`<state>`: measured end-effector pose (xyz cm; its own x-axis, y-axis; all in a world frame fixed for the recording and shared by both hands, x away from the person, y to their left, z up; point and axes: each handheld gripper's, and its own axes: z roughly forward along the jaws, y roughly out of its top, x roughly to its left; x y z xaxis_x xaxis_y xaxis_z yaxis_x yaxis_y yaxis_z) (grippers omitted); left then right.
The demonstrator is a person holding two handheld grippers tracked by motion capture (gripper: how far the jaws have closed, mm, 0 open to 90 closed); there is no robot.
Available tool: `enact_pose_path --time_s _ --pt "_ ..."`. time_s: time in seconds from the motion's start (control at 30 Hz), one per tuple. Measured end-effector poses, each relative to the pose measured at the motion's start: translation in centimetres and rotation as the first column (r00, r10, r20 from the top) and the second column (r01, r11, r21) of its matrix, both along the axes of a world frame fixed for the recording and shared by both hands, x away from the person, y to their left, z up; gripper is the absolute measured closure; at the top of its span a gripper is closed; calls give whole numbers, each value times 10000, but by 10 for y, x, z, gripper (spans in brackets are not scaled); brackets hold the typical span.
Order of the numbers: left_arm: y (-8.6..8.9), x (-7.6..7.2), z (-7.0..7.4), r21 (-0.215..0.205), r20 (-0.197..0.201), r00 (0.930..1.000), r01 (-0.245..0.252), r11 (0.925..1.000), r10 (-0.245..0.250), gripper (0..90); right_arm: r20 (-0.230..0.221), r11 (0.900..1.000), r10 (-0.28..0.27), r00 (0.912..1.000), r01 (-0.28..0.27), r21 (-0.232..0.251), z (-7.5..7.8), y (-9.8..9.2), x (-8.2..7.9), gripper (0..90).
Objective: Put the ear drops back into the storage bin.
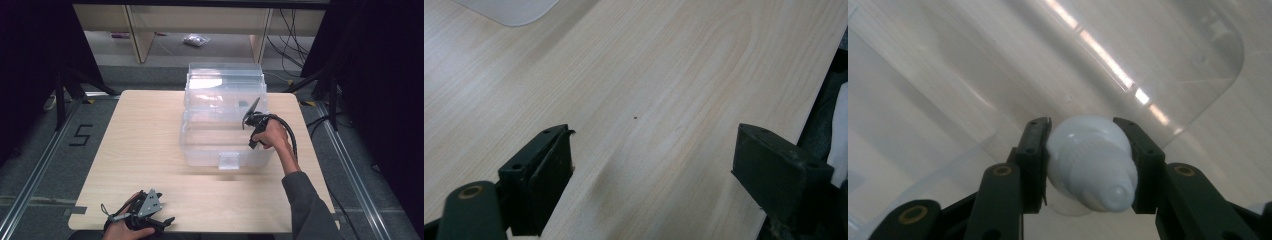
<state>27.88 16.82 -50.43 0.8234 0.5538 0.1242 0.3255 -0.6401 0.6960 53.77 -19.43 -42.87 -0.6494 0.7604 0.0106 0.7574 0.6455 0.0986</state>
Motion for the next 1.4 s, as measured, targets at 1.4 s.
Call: enact_pose_path --time_s 1.4 --pt "0 0 1 74 83 9999 135 9999 -135 157 652 9999 -94 9978 86 127 14 -8 -5 442"
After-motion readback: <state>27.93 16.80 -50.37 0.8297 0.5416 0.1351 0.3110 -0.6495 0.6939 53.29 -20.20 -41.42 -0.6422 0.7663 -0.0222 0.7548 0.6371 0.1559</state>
